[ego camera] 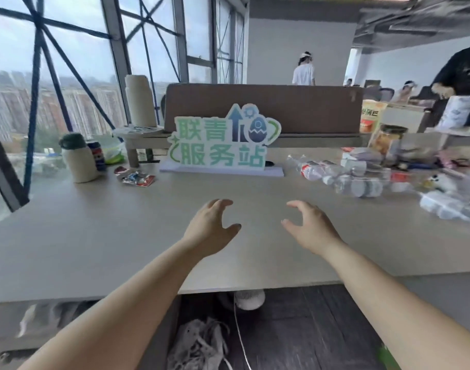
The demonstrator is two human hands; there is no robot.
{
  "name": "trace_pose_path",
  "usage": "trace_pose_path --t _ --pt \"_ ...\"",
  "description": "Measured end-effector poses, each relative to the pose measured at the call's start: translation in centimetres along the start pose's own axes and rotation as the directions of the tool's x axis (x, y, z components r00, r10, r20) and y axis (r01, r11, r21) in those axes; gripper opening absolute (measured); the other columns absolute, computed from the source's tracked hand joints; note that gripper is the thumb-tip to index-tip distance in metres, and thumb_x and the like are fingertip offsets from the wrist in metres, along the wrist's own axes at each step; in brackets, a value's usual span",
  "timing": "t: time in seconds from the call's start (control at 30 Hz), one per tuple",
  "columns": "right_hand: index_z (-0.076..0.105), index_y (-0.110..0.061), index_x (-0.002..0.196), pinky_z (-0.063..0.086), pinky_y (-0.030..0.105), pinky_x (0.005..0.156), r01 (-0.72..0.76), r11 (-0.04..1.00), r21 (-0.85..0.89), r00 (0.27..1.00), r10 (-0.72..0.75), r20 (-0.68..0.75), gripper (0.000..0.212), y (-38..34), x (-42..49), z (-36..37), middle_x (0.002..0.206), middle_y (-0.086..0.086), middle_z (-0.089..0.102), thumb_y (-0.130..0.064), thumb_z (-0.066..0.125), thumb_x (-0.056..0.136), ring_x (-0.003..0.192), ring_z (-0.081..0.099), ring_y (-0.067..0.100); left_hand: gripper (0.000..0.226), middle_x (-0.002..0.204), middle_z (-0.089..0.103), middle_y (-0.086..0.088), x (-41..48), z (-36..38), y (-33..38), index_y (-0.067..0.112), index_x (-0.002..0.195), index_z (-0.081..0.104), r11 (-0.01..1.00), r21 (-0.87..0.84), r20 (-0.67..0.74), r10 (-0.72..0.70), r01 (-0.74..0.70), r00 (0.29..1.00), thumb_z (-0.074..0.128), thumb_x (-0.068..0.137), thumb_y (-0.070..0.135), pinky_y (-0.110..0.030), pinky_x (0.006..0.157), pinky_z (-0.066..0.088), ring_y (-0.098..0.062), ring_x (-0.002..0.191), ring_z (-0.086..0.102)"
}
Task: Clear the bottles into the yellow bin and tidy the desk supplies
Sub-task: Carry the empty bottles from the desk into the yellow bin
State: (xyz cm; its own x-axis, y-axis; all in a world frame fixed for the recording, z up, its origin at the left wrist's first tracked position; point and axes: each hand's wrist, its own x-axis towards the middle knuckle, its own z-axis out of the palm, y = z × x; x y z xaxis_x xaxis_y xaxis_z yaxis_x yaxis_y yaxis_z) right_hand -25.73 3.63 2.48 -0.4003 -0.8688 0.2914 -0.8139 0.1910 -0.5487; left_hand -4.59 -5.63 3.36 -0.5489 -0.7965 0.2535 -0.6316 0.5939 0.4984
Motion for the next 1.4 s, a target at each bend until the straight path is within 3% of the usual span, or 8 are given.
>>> trace_pose_path --t 0.33,0.53,0.73,1.03,1.27,1.4 --pt "0.048 -0.016 0.134 0.031 0.028 0.107 -0.048 0.992 -0.118 0.998 0.043 -0.046 0.052 8.6 4.4 -2.3 0.138 0.004 0.047 -0.029 0.064 0.087 0.13 0.041 0.022 0.058 0.146 0.038 0.001 8.1 6.3 4.1 0.023 0.14 0.038 0.994 -0.017 0.039 0.112 -0.111 0.993 0.059 0.088 0.039 -0.032 0.108 0.032 -0.02 0.133 0.037" --pt "0.046 -0.017 0.135 0.035 0.034 0.105 -0.141 0.974 -0.176 0.985 0.12 -0.121 0.054 12.9 6.4 -5.6 0.141 0.004 0.045 -0.032 0.063 0.086 0.13 0.041 0.024 0.058 0.146 0.038 0.002 11.1 9.5 7.4 0.023 0.14 0.039 0.986 -0.036 0.073 0.167 -0.165 0.983 0.06 0.088 0.039 -0.032 0.107 0.033 -0.02 0.132 0.038" --pt "0.032 -0.016 0.144 0.034 0.038 0.108 -0.207 0.939 -0.276 0.976 0.18 -0.118 0.069 16.7 8.0 -7.2 0.15 0.004 0.033 -0.037 0.063 0.086 0.136 0.031 0.027 0.06 0.147 0.036 0.002 13.7 12.1 9.5 0.022 0.141 0.037 0.98 -0.026 0.096 0.201 -0.199 0.975 0.06 0.088 0.039 -0.032 0.107 0.032 -0.02 0.133 0.036" --pt "0.022 -0.019 0.148 0.03 0.039 0.11 -0.206 0.911 -0.357 0.978 0.183 -0.099 0.078 20.4 12.0 -8.4 0.155 0.002 0.024 -0.041 0.064 0.086 0.14 0.025 0.028 0.065 0.15 0.032 0.001 19.2 15.0 12.0 0.02 0.143 0.034 0.979 0.017 0.089 0.201 -0.203 0.976 0.061 0.087 0.039 -0.036 0.108 0.033 -0.022 0.135 0.034" --pt "0.013 -0.019 0.152 0.014 0.036 0.118 -0.167 0.892 -0.42 0.986 0.159 -0.054 0.091 23.1 14.4 -8.3 0.16 0.001 0.011 -0.044 0.067 0.083 0.147 0.009 0.022 0.07 0.155 0.024 0.001 22.1 16.7 12.2 0.022 0.146 0.028 0.978 0.041 0.103 0.201 -0.206 0.974 0.061 0.087 0.041 -0.038 0.112 0.029 -0.022 0.139 0.028" --pt "0.014 -0.024 0.152 0.013 0.037 0.118 -0.139 0.878 -0.459 0.989 0.149 -0.015 0.09 24.1 16.3 -8.2 0.16 -0.003 0.012 -0.044 0.068 0.082 0.147 0.01 0.022 0.071 0.156 0.021 0.0 24.0 17.7 12.4 0.022 0.147 0.027 0.983 0.041 0.104 0.173 -0.178 0.979 0.06 0.087 0.042 -0.04 0.113 0.028 -0.023 0.141 0.026"
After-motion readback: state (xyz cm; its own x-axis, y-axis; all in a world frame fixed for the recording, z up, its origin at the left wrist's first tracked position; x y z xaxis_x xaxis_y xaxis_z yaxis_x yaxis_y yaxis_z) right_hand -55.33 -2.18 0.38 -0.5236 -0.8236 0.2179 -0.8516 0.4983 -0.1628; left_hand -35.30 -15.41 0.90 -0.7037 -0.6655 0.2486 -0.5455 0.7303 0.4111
